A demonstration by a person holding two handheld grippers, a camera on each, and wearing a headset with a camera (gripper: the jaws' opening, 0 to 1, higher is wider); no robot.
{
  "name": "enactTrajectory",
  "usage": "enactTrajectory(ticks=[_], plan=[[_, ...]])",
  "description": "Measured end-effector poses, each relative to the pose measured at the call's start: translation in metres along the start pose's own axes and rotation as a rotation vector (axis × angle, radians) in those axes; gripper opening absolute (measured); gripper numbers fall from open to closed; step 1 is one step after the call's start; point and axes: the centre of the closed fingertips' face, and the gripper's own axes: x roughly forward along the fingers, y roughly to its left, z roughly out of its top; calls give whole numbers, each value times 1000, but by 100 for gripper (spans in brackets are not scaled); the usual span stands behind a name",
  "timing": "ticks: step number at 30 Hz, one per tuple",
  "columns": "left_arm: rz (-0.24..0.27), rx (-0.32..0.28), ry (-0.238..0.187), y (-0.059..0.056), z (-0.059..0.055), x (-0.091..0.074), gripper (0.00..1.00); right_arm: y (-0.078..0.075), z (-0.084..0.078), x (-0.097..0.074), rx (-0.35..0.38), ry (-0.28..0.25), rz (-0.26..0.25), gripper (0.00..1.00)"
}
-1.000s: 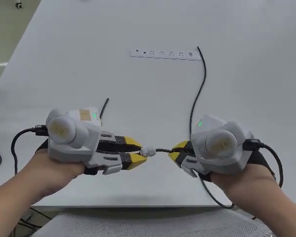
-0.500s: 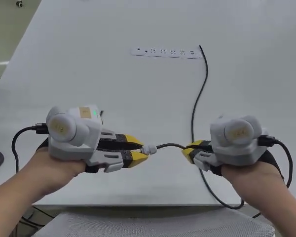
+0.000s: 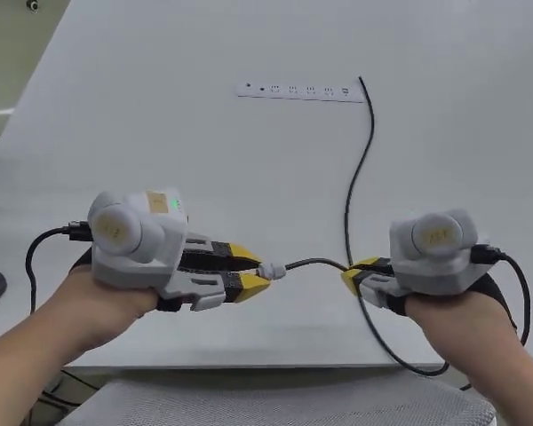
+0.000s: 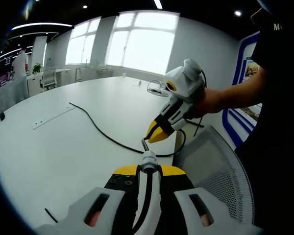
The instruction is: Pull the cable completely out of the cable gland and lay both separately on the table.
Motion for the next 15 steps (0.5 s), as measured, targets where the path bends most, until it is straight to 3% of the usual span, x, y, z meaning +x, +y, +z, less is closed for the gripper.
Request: enactTrajectory(ticks=[3, 6, 9, 13, 15], plan=[[2, -2, 0, 2, 0, 0, 15, -1, 1, -1, -20, -9, 1, 3], [0, -1, 5, 2, -1, 0, 15, -2, 3, -3, -114, -18, -4, 3], [0, -6, 7, 2, -2, 1, 15, -1, 7, -8, -158, -32, -12, 5], [-6, -14, 11, 2, -3, 1, 15, 10, 22, -21, -176, -86, 13, 14], [-6, -12, 11, 2, -3, 1, 15, 17, 34, -29, -267, -111, 6, 18]])
